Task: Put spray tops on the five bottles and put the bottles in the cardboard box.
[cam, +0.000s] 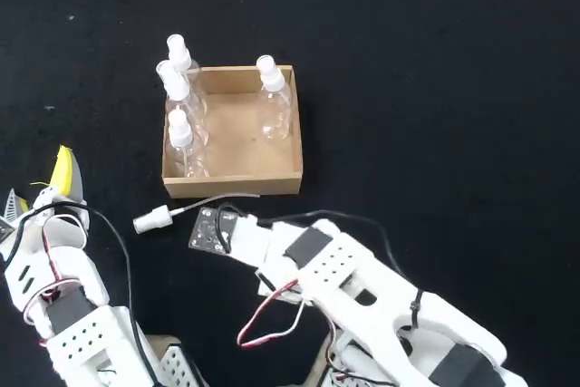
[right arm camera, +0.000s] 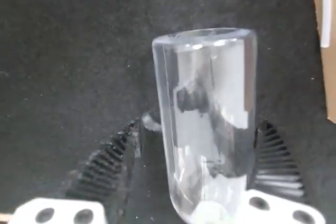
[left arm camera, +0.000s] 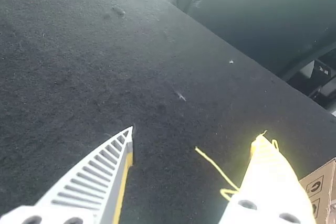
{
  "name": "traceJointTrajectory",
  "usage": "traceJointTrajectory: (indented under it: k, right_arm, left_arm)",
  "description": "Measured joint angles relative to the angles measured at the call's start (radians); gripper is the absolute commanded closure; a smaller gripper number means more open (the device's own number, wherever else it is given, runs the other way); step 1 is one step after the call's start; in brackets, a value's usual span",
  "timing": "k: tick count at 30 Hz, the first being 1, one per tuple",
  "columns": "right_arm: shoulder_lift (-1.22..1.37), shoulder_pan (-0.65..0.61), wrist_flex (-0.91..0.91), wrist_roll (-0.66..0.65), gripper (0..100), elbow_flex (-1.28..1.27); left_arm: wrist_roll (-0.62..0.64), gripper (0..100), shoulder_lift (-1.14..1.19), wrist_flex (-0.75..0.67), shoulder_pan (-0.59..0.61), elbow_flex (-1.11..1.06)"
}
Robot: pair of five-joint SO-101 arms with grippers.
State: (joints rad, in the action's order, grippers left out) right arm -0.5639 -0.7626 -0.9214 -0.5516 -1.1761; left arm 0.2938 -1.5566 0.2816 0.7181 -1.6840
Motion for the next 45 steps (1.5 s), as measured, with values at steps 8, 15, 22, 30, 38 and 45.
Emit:
traceJointTrajectory:
  k: [8,15,22,30,38,45]
  right_arm:
    - [0.000,0.002,0.015,-0.029,94.0,-0.055]
    - [-0.009,0.198,-0.195,-0.044,98.2,0.107]
    - [-0.009,0.626,-0.509,-0.183,98.0,0.434]
    - [0.038,1.143,-0.430,-0.221,98.0,0.486]
    - [0.468,1.338,-0.267,0.115,97.8,0.704]
    - [0.802,1.359,-0.255,0.479,67.1,0.914]
  left_arm:
    - [0.000,76,0.000,0.000,0.000,0.000]
    - [0.000,76,0.000,0.000,0.000,0.000]
    - [0.000,76,0.000,0.000,0.000,0.000]
    - [0.000,76,0.000,0.000,0.000,0.000]
    - [0.000,76,0.000,0.000,0.000,0.000]
    - [0.000,76,0.000,0.000,0.000,0.000]
